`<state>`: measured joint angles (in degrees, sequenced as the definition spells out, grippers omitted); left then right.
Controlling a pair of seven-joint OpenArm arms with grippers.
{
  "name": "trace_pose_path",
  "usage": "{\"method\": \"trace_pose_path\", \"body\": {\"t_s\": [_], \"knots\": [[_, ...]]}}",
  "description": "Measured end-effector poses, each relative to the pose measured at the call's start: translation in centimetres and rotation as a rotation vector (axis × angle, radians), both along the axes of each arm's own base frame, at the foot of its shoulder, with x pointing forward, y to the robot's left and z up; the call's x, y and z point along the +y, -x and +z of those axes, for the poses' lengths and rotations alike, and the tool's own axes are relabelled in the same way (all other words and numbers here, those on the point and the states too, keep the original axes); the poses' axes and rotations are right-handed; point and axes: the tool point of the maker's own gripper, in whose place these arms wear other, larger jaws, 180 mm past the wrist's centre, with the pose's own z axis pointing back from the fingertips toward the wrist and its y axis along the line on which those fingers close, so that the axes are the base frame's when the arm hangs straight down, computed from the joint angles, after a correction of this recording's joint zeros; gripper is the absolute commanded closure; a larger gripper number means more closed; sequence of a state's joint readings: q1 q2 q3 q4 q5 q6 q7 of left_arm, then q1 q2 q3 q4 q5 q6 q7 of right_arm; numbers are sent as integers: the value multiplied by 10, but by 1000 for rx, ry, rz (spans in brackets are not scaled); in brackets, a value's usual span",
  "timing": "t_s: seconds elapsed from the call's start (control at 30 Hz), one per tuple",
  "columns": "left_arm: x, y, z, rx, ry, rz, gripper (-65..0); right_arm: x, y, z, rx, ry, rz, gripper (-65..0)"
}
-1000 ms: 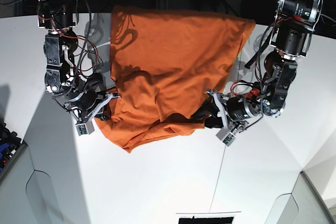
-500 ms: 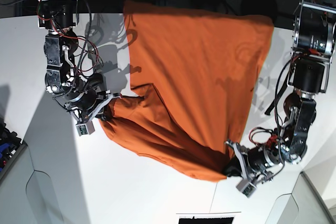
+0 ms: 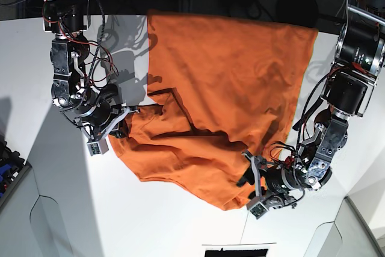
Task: Layout the t-shirt on the table in an organized manner, then fold the t-shirt properly
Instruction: 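Drag the shirt with the left gripper away from the right gripper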
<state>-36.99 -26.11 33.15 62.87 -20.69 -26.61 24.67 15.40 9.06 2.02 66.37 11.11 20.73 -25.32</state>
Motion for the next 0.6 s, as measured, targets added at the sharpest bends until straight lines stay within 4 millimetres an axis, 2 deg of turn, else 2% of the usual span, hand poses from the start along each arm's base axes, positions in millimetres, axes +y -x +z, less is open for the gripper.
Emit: {"method": "trace_pose_path", "body": {"t_s": [0.1,0.17,0.3,0.4,0.5,0.6], "knots": [[21,1,-6,37,-42,63,-292,-1,0,-1,1,8,2,0],[28,12,-15,104,-55,49,-220,-1,0,-1,1,9,2,0],[20,45,-35,190,-36,-20,-121,-1,0,-1,0,14,3,0],[13,74,-49,218,-44,-65,-103,-3,0,-1,1,22,4,0],[21,87,-46,187,-64,-43,-102,-3,0,-1,1,25,4,0],[39,90,-30,140,-75,6,-103,-3,0,-1,1,25,4,0]]}}
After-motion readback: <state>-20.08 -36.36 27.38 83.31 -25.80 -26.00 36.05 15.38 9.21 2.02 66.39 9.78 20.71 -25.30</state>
